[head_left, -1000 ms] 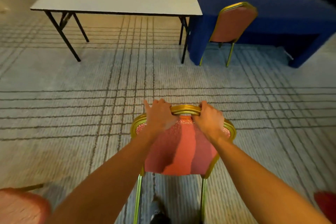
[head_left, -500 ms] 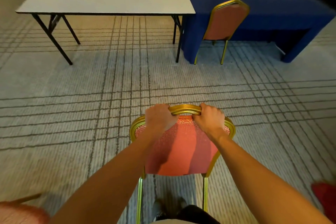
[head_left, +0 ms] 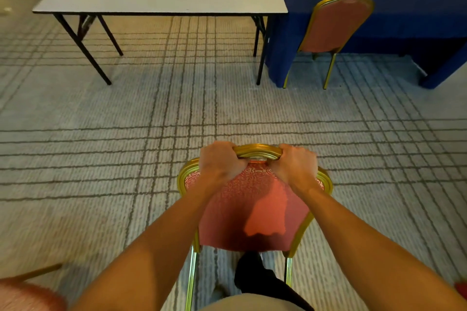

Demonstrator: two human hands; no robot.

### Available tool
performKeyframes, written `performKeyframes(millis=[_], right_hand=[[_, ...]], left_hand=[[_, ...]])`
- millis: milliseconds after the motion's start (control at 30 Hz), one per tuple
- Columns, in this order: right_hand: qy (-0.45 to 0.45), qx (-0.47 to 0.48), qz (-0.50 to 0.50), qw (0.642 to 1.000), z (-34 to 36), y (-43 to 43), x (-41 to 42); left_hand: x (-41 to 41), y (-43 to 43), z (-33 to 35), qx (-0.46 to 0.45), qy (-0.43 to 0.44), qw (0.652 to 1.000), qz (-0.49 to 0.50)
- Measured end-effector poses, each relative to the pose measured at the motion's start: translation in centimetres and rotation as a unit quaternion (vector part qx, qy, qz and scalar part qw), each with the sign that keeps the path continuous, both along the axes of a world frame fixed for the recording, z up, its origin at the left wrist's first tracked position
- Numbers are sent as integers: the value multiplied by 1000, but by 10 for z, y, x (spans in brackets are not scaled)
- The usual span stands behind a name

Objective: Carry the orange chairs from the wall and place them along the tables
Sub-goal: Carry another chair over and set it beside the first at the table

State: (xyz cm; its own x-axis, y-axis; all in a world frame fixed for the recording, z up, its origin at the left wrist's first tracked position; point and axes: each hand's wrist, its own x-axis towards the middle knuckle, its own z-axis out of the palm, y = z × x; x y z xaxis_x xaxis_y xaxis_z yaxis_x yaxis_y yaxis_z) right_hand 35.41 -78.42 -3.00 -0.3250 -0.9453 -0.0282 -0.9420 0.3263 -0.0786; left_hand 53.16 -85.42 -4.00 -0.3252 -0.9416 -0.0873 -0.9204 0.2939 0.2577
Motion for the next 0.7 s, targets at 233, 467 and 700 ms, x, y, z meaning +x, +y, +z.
performKeyframes(millis=[233, 467, 700], right_hand=[[-69, -9, -12, 998, 11, -60, -53], [-57, -21, -11, 998, 39, -110, -127], [-37, -23, -54, 998, 54, -152, -201]], left_hand=[[-53, -63, 18, -16, -10, 1000, -10], [-127, -118, 51, -31, 1, 999, -34], [-209, -179, 61, -41, 9, 995, -87]])
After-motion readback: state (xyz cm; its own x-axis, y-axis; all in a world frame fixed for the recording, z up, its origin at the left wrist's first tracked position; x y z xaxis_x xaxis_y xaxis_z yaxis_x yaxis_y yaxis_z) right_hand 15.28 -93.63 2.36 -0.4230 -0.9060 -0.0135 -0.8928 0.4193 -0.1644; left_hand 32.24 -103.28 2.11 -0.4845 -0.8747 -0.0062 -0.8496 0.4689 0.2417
